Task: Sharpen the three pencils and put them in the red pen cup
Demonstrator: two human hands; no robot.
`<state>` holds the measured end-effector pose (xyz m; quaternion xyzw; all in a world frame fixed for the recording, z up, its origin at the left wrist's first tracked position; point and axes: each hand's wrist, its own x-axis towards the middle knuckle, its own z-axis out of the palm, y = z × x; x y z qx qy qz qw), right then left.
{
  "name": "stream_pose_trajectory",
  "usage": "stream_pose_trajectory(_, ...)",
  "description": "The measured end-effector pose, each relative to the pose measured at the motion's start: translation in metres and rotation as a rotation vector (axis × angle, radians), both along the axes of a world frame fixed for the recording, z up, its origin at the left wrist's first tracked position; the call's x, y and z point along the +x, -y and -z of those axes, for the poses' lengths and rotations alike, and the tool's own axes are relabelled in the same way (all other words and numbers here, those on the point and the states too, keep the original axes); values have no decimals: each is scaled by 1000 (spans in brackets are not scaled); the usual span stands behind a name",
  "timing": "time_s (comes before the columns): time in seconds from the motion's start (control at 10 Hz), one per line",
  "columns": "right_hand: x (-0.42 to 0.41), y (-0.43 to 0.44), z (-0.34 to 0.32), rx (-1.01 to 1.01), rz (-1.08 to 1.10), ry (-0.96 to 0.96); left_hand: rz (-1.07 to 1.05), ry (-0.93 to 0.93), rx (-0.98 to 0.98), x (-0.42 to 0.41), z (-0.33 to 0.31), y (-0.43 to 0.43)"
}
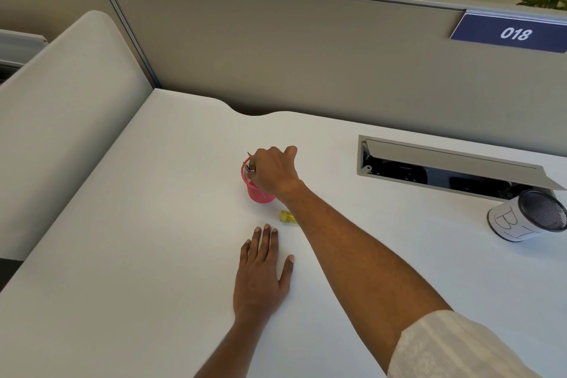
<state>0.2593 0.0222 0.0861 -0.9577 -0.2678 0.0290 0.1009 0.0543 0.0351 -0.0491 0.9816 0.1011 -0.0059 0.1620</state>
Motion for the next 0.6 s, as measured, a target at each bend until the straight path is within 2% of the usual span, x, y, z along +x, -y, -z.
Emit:
stream_pose_trajectory(0.2, -5, 4, 3, 66, 44, -21, 9, 19, 4, 0, -2, 0)
stream_pose_trajectory(0.3, -8, 11, 3, 170, 75, -40, 19, 14, 14, 0, -2, 0)
stream_pose_trajectory(0.6, -41, 61, 9, 722, 183, -158, 19, 59, -2, 0, -5, 0)
